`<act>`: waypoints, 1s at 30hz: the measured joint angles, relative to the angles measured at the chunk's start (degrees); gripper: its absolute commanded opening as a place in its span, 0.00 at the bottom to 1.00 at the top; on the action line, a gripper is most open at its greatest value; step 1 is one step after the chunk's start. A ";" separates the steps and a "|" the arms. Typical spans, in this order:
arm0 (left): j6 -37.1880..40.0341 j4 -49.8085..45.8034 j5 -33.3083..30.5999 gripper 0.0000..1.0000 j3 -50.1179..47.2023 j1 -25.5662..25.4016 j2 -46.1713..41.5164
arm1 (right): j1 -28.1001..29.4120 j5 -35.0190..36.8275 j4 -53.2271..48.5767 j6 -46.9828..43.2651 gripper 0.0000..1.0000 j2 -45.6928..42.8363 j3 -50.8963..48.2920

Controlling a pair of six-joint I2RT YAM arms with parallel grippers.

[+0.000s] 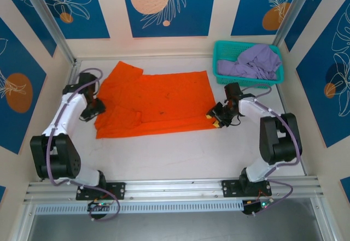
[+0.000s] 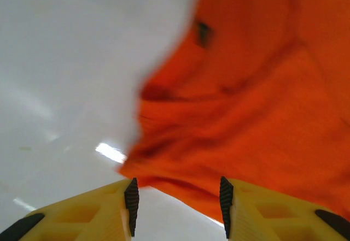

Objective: Fold and stack the t-shirts

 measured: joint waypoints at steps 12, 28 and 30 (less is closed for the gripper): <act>-7.45 5.73 8.81 0.39 -8.11 -8.68 12.31 | 9.42 2.21 -0.52 0.13 0.35 7.69 4.37; -5.38 3.58 6.10 0.40 -14.25 -9.11 9.49 | 13.29 3.21 -7.08 10.49 0.31 1.73 -6.12; -5.35 2.32 5.95 0.40 -16.04 -9.40 7.08 | 13.92 2.93 -7.89 11.91 0.31 -1.40 -9.68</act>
